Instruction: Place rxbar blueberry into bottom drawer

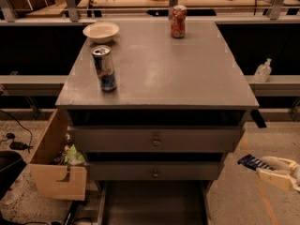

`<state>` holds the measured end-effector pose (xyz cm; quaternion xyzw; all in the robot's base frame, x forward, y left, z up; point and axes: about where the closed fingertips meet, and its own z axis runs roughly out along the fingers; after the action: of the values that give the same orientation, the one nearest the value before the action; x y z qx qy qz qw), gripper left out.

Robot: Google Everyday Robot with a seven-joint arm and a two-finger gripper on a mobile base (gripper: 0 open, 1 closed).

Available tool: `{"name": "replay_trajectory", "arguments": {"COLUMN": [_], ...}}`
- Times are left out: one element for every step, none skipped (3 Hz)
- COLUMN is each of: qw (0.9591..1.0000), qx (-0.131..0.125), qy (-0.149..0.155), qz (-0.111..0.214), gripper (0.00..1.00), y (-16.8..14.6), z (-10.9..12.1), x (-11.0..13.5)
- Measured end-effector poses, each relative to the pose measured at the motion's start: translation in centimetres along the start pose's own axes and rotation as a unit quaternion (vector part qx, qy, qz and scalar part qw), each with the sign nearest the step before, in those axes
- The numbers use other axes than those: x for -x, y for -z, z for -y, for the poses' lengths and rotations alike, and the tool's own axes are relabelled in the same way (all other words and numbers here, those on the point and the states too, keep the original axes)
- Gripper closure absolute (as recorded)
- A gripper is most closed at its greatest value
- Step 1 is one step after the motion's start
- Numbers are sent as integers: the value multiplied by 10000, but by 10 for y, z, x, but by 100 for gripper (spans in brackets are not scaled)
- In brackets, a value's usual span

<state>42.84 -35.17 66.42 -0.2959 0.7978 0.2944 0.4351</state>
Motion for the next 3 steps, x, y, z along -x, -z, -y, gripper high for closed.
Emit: {"name": "replay_trajectory", "arguments": {"qw": [9999,9992,9979], "qx": [86,205,290], "qy": [-11,108,341], "qz": [-100,-325,-460], "gripper": [100,100,100], "y": [-9,-14,-22], "z": [-1,-15,-30], "x": [-33,-112,-195]}}
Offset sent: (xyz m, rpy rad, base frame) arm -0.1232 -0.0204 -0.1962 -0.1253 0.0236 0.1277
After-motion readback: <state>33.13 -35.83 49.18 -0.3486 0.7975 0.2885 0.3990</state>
